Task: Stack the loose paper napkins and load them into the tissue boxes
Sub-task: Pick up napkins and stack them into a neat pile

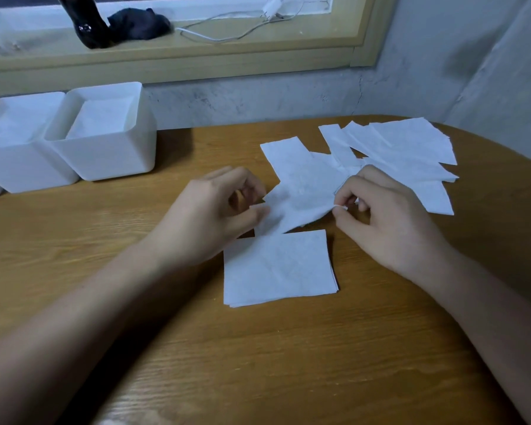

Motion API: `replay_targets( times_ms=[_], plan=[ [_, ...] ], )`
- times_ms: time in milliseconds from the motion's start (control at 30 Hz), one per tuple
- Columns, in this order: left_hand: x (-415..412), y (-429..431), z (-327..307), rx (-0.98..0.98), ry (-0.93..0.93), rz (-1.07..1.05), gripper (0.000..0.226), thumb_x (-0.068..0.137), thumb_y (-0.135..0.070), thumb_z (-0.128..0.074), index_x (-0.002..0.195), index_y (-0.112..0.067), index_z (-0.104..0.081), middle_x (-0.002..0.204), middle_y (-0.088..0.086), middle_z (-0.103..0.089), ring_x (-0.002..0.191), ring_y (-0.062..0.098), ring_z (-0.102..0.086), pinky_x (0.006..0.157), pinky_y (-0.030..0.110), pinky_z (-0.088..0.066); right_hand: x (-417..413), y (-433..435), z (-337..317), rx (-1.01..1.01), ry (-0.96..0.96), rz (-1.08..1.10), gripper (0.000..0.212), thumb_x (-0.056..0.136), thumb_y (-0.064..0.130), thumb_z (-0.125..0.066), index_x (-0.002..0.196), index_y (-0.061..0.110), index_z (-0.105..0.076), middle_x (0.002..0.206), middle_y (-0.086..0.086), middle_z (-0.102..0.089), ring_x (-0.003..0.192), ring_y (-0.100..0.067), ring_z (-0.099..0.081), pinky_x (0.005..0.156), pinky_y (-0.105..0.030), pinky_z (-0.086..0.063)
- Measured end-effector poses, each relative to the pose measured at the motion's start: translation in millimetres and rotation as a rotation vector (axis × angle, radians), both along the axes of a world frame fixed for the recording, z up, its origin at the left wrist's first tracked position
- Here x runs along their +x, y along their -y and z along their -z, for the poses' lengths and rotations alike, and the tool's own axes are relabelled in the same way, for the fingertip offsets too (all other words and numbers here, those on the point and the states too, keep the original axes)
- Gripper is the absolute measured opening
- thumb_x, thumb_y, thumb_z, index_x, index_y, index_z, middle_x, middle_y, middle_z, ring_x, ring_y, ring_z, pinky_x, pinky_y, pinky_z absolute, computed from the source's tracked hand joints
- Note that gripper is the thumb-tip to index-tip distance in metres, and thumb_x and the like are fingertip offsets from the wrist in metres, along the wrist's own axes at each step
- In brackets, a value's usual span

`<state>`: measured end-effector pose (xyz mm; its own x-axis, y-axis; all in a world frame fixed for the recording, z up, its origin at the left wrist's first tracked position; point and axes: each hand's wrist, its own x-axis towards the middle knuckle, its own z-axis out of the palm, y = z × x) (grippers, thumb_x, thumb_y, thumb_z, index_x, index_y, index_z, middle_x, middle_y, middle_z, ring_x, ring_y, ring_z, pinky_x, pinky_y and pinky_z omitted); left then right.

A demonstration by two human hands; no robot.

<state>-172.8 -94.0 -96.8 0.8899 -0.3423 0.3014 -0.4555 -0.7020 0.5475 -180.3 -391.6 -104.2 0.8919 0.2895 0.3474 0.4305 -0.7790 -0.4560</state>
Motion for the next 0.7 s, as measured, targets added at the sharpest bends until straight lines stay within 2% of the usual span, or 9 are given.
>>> replay_targets(
  times_ms=[100,200,333,367,433,500,533,633,700],
  plan=[
    [-3,6,2,0.022,0.064,0.06,0.039,0.09,-0.05,-0.084,0.116,-0.025,-0.069,0.111,-0.01,-0.065,0.099,0.01,-0.064,0.08,0.015,-0.043,-1,-1,-1,0.031,0.075,0.046,0.005,0.097,0.023,-0.071,0.095,0.025,-0.067,0.099,0.015,-0.052,0.087,-0.001,-0.055,0.073,-0.023,-0.045],
    [-6,12,4,0.07,0.121,0.088,0.048,0.088,-0.052,-0.085,0.123,-0.023,-0.069,0.116,-0.012,-0.063,0.103,0.009,-0.06,0.086,0.025,-0.049,-2,-3,-1,0.099,0.107,0.049,0.008,0.096,0.017,-0.076,0.093,0.021,-0.069,0.097,0.012,-0.053,0.084,-0.009,-0.057,0.071,-0.02,-0.042],
    [-9,12,-1,0.044,0.26,0.061,0.015,0.097,-0.025,-0.08,0.109,-0.018,-0.074,0.101,-0.007,-0.067,0.093,0.018,-0.063,0.079,0.043,-0.052,-6,-6,-5,0.193,0.091,0.018,0.009,0.095,0.016,-0.077,0.091,0.019,-0.07,0.096,0.007,-0.058,0.079,-0.012,-0.058,0.07,-0.017,-0.043],
    [-10,11,-4,0.021,0.267,0.046,0.008,0.099,-0.02,-0.078,0.105,-0.018,-0.074,0.098,-0.007,-0.068,0.092,0.017,-0.065,0.079,0.042,-0.051,-6,-7,-5,0.213,0.08,0.014,0.009,0.095,0.015,-0.078,0.091,0.02,-0.07,0.097,0.007,-0.059,0.079,-0.013,-0.058,0.069,-0.021,-0.046],
    [-11,8,-11,-0.036,0.264,0.024,0.003,0.099,-0.016,-0.077,0.1,-0.017,-0.075,0.096,-0.008,-0.071,0.09,0.011,-0.066,0.079,0.029,-0.049,-5,-6,-4,0.253,0.035,0.007,0.009,0.095,0.018,-0.077,0.091,0.023,-0.07,0.099,0.005,-0.061,0.08,-0.017,-0.06,0.071,-0.035,-0.051],
    [-12,5,-19,-0.088,0.242,-0.01,0.001,0.099,-0.017,-0.078,0.099,-0.019,-0.077,0.093,-0.011,-0.073,0.085,0.003,-0.065,0.075,0.014,-0.04,-3,-5,-3,0.292,-0.021,-0.009,0.006,0.096,0.027,-0.076,0.094,0.027,-0.07,0.104,0.006,-0.062,0.085,-0.02,-0.063,0.075,-0.044,-0.053],
    [-11,5,-22,-0.114,0.215,-0.032,0.001,0.099,-0.019,-0.078,0.098,-0.021,-0.078,0.092,-0.013,-0.074,0.081,0.002,-0.063,0.071,0.013,-0.039,-4,-5,-3,0.307,-0.058,-0.026,0.007,0.097,0.035,-0.074,0.098,0.028,-0.07,0.107,0.009,-0.063,0.091,-0.02,-0.064,0.078,-0.044,-0.054],
    [-11,2,-31,-0.19,0.075,-0.102,0.004,0.099,-0.031,-0.078,0.096,-0.028,-0.079,0.089,-0.009,-0.077,0.071,0.014,-0.063,0.062,0.031,-0.049,-8,-8,-6,0.34,-0.187,-0.094,0.027,0.096,0.054,-0.067,0.111,0.032,-0.07,0.112,0.012,-0.066,0.108,-0.015,-0.063,0.085,-0.041,-0.054],
    [-13,0,-38,-0.252,-0.065,-0.091,0.007,0.099,-0.032,-0.079,0.095,-0.026,-0.079,0.091,-0.008,-0.08,0.078,0.015,-0.072,0.067,0.034,-0.057,-10,-9,-5,0.374,-0.254,-0.08,0.026,0.096,0.053,-0.071,0.114,0.035,-0.07,0.112,0.014,-0.07,0.102,-0.011,-0.064,0.087,-0.042,-0.055]
  ],
)
